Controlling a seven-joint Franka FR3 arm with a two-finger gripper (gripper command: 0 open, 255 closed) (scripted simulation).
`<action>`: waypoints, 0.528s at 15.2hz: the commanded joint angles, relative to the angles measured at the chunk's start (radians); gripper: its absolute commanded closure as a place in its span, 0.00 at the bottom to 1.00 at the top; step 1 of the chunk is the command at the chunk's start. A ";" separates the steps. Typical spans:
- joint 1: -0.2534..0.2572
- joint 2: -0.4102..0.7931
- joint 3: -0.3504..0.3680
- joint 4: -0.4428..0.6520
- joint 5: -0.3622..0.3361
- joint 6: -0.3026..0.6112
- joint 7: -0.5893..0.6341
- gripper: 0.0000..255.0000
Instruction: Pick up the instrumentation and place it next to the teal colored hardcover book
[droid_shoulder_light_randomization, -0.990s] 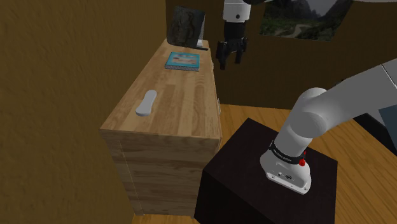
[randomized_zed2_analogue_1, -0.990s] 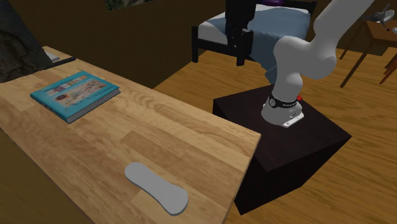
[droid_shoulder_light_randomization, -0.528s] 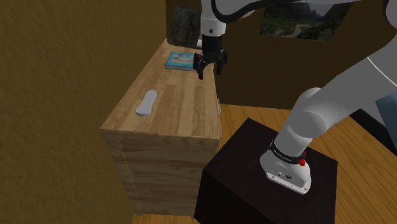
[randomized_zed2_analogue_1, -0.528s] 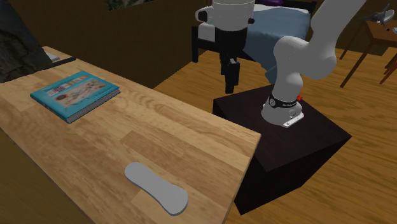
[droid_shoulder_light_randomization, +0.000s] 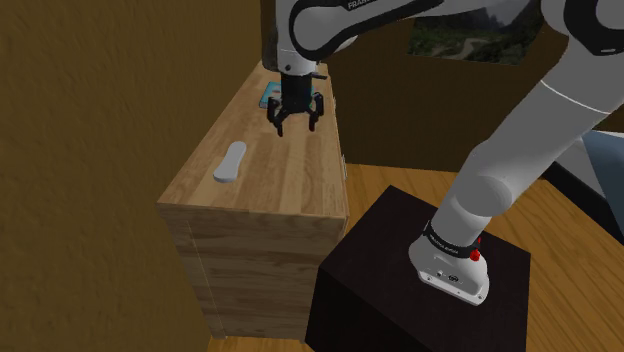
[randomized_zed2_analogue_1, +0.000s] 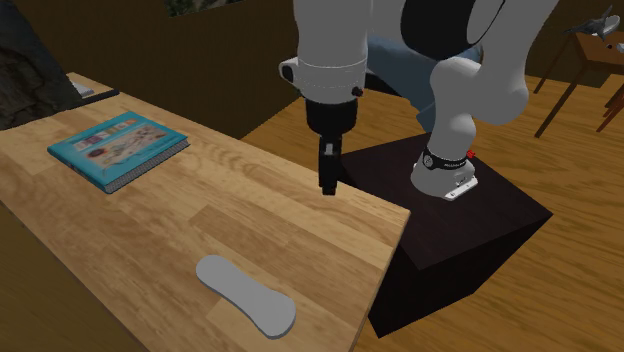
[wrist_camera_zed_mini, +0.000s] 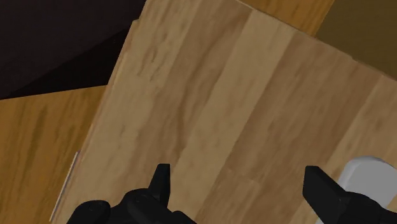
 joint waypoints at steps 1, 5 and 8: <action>-0.002 0.092 0.020 0.053 -0.018 0.045 0.070 0.00; 0.005 0.247 0.038 0.162 -0.064 0.098 0.195 0.00; 0.020 0.365 0.038 0.258 -0.103 0.124 0.283 0.00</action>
